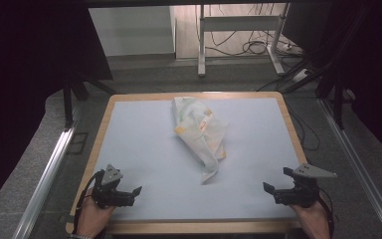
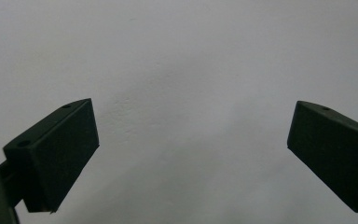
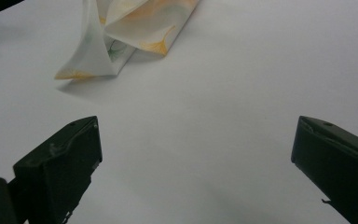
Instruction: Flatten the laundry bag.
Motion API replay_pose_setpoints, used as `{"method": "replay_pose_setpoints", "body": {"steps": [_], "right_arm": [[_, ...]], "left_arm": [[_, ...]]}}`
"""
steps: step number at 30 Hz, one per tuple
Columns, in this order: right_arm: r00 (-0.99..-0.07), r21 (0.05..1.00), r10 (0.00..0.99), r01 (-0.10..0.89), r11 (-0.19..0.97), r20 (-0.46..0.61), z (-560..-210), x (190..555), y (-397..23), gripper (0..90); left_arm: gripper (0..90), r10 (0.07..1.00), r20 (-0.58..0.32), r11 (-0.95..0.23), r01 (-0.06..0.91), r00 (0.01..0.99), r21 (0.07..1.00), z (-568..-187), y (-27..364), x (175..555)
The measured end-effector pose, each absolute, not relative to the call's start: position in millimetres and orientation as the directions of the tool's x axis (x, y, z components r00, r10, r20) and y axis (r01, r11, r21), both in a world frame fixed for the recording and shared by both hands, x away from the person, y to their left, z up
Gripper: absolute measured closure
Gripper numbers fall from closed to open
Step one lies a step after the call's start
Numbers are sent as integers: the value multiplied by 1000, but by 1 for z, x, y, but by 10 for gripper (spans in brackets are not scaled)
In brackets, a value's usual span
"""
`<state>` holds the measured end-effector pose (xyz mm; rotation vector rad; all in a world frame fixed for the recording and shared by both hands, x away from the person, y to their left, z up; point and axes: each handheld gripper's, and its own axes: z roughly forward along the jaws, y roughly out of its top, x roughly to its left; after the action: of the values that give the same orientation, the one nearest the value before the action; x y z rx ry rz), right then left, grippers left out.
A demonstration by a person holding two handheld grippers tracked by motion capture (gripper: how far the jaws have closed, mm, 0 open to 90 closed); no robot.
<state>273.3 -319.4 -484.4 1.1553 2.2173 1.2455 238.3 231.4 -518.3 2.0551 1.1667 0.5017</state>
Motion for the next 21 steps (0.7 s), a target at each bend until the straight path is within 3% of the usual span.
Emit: {"method": "replay_pose_setpoints", "body": {"steps": [15, 21], "right_arm": [[-614, 813, 785, 495, 307, 78, -485, 274, -315, 27], [-614, 806, 787, 498, 318, 69, -486, 274, -314, 27]], "left_arm": [[6, 838, 3, -377, 575, 546, 726, -518, 226, 238], [59, 837, 20, -390, 570, 547, 723, -515, 221, 236]]}}
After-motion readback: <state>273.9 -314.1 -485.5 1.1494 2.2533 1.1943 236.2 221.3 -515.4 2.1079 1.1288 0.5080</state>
